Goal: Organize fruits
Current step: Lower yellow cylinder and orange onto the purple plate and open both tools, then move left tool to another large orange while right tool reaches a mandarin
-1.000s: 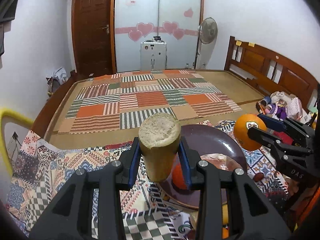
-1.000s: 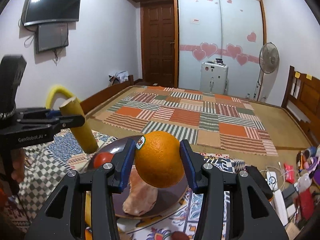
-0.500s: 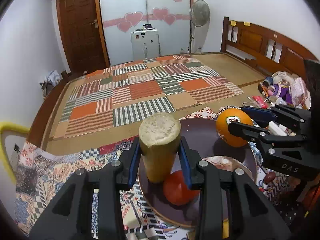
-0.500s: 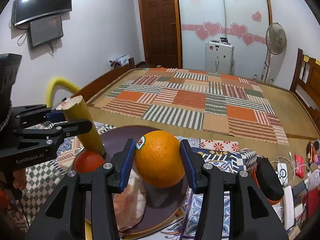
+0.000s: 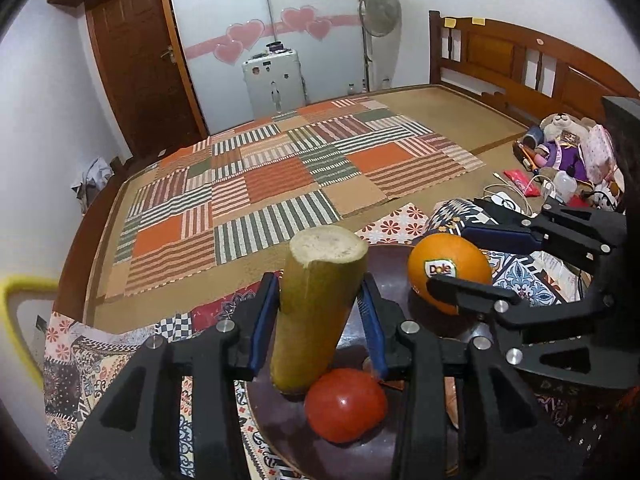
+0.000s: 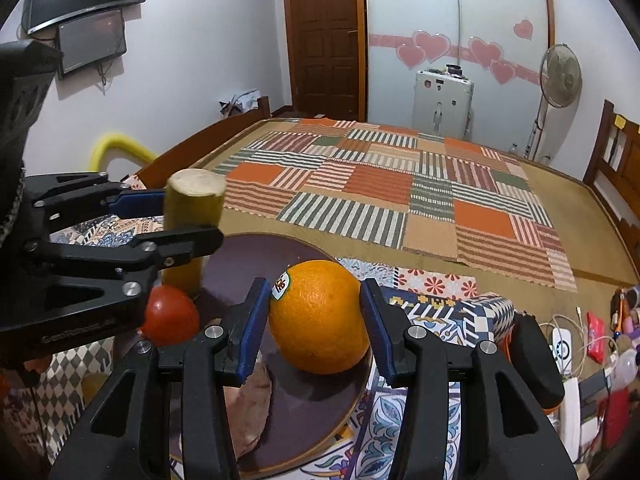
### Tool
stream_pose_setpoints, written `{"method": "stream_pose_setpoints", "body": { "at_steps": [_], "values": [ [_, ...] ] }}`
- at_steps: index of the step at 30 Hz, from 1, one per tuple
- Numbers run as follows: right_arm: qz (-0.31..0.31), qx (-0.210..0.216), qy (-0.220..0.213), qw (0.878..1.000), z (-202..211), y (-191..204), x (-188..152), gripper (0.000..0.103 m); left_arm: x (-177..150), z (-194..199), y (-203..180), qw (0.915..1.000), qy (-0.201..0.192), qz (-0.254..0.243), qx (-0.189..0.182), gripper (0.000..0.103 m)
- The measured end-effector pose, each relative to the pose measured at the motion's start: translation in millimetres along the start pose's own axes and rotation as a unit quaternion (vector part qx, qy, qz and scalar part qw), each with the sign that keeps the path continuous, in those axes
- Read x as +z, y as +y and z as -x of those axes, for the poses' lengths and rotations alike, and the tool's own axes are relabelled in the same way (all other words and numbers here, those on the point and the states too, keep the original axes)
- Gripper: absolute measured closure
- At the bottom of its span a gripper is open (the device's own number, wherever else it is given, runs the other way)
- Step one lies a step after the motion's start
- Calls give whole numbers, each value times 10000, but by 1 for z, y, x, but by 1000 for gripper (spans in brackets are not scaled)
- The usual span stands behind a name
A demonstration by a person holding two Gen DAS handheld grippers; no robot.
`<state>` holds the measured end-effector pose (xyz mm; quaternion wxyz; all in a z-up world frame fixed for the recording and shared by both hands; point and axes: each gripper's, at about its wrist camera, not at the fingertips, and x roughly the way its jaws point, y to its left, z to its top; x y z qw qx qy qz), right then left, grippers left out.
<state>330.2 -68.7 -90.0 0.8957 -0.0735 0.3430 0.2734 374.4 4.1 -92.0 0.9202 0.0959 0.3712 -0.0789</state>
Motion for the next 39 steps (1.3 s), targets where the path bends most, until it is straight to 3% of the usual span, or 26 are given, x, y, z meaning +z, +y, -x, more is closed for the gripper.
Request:
{"method": "stream_pose_setpoints", "body": {
  "at_steps": [7,12,17,22,30,39],
  "values": [
    [168,36,-15,9999,4,1,-1,59,-2,-9,-11,9993,196,-200,-251,55],
    [51,127,-179,9997,17,-4,-2,59,-3,-14,-18,9992,257,-283,-113,54],
    [44,4,-264,9996,21,-6,-2,59,-6,-17,-3,9983,441,91,-381,54],
    [73,-56,-305,9995,23,-2,-5,59,-12,-15,-3,9980,524,60,-341,54],
    [121,-169,-440,9988,38,7,-8,59,-16,26,1,9994,121,214,-260,54],
    [86,-188,-712,9972,76,23,-12,58,-34,101,17,9966,-395,703,-192,54]
  ]
}}
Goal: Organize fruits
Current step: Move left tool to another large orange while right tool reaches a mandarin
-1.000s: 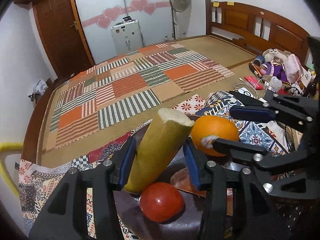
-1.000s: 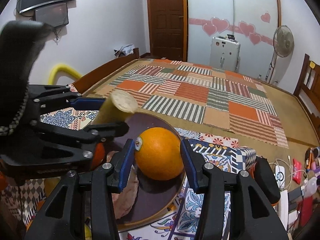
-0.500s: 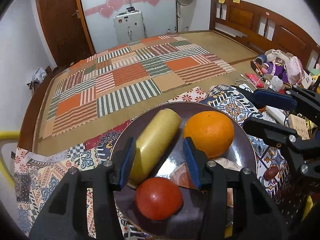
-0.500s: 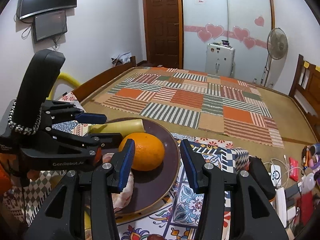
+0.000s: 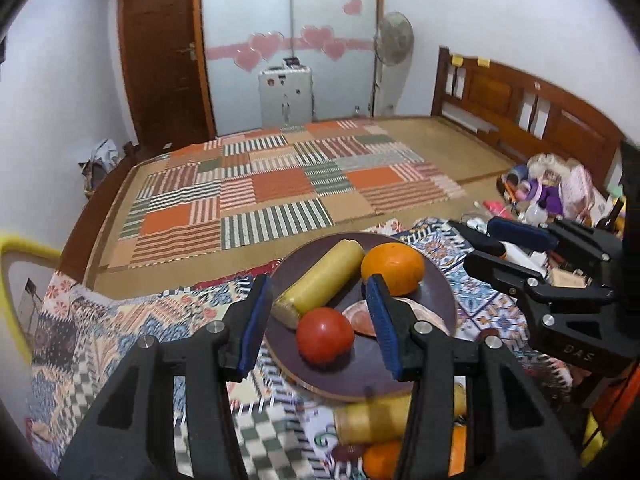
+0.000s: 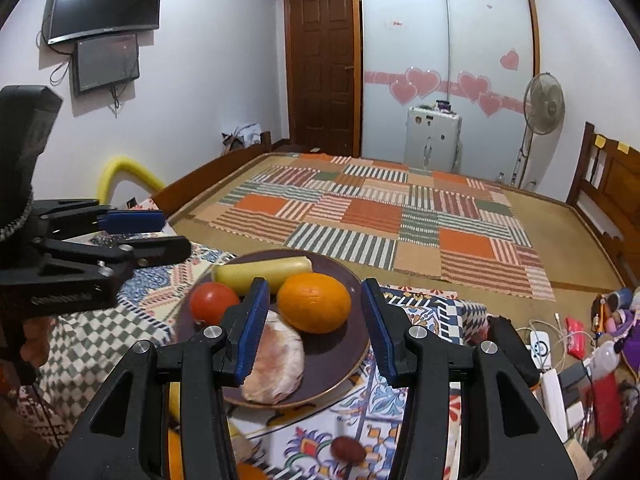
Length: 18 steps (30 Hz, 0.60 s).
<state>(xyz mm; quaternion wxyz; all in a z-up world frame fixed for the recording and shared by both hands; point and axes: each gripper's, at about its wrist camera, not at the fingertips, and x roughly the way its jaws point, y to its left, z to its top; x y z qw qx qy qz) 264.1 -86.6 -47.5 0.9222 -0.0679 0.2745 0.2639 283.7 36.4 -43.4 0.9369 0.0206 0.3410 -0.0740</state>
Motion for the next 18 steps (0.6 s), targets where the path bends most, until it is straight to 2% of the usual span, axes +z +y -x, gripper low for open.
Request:
{"method": "stream_pose_setpoints", "body": {
  "at_steps": [4,8,12,16,18],
  "values": [
    [18,-71,-187,9998,24,11,-2,49,-11,37,6,9996,-230,142,62,54],
    [13,-66,-299,9995,47,24,-6,48,-26,73,6,9988,-423,219,84,54],
    [1,-94,-402,9991,68,36,-17,42,-43,103,6,9977,-611,269,88,48],
    [46,-98,-389,9992,78,48,-31,42,-63,124,2,9973,-674,299,53,45],
    [73,-85,-328,9994,79,55,-42,41,-72,129,0,9972,-674,323,46,41]
  ]
}}
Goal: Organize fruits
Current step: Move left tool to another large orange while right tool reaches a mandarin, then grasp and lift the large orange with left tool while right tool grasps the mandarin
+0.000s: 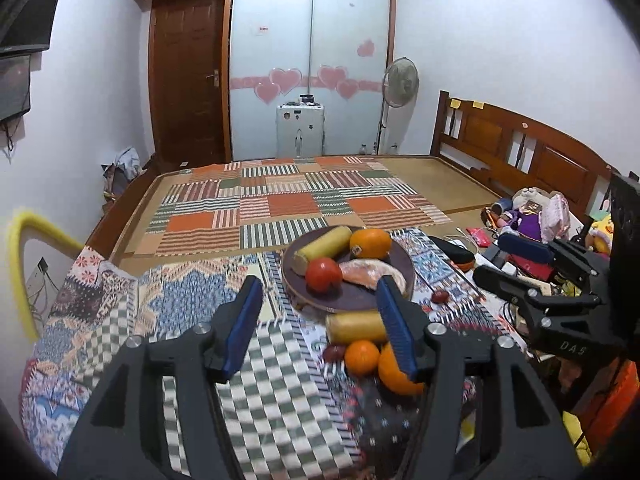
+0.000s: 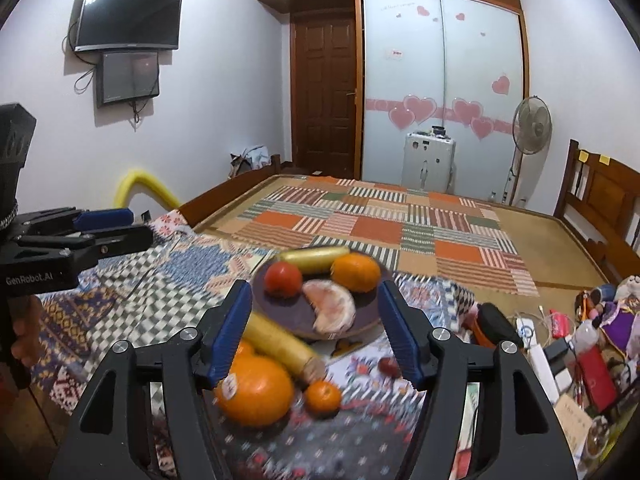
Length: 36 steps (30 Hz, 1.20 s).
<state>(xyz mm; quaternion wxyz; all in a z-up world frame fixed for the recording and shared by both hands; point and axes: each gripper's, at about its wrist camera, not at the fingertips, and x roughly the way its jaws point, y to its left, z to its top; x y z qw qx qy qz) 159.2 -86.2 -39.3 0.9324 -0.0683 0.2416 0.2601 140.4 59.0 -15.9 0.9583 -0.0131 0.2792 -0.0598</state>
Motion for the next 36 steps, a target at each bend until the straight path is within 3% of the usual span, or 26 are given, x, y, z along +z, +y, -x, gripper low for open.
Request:
{"method": "stream_pose_setpoints", "body": {
  "at_steps": [6,10,19,30,36],
  "values": [
    [-149,33,216,9996,4,2,-31,41,-30,-1,-13,9997,233,49,-102,40],
    [-280,-110,381,9988,2,-9,-49,41,-48,-15,-25,9980,492,160,-350,39],
    [-529,-377,672,9956,1,-39,-77,41,-72,-52,-70,9952,839,37,-498,34],
    [-663,-312,777,9943,0,-48,-88,41,-85,-88,-83,9935,1043,335,-316,36],
    [-662,-214,798,9944,-5,-45,-87,41,-85,-87,-85,9943,1012,200,-282,38]
  ]
}}
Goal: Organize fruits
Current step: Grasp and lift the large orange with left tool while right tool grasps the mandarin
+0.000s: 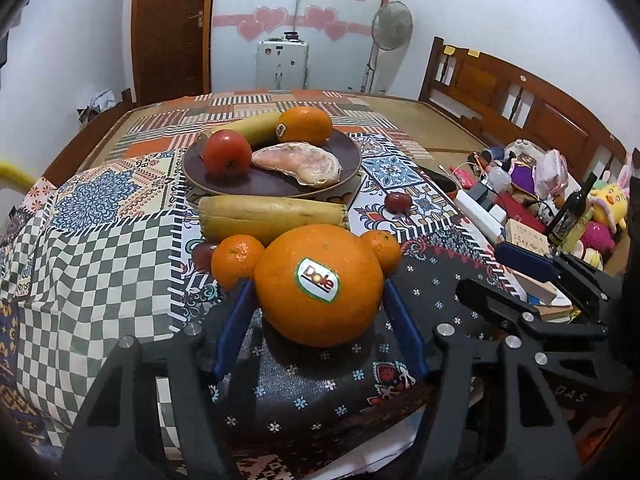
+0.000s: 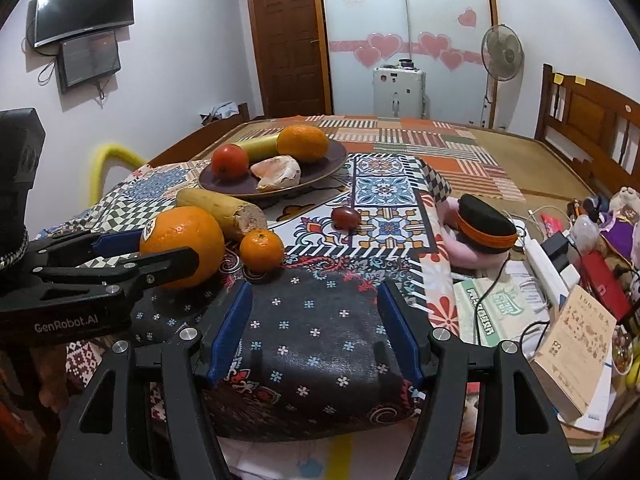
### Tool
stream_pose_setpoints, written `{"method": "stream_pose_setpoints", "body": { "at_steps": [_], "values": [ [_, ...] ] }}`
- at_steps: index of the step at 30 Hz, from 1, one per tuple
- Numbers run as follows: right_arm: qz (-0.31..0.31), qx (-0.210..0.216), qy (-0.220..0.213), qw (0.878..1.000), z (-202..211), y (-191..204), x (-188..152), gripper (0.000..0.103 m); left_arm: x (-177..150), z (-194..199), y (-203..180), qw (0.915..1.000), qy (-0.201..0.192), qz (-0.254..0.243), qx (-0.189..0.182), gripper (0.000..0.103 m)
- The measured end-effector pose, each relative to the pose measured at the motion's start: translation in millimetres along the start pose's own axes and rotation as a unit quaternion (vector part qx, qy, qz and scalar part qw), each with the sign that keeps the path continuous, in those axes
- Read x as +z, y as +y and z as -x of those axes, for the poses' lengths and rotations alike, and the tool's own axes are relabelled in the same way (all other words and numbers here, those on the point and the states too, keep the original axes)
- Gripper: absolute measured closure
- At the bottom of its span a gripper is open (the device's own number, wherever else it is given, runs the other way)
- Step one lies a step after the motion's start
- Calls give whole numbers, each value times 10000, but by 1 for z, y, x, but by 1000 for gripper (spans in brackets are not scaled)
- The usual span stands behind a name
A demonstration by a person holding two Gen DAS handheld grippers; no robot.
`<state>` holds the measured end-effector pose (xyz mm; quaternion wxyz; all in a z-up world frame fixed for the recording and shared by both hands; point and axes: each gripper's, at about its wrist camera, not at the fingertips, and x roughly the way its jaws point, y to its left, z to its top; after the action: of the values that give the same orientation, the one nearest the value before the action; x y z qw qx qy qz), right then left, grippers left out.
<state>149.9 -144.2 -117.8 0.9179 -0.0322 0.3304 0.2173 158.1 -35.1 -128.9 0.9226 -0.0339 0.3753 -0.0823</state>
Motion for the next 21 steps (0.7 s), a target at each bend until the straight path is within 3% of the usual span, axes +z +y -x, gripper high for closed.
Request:
{"method": "stream_pose_setpoints", "body": {
  "at_steps": [13,21],
  "values": [
    [208,269,117,9994,-23,20,12,42,8,43,27,9990,-331,38,-300,42],
    [150,347,286,9989,-46,24,17,46,4,60,79,9989,-386,230,114,42]
  ]
}}
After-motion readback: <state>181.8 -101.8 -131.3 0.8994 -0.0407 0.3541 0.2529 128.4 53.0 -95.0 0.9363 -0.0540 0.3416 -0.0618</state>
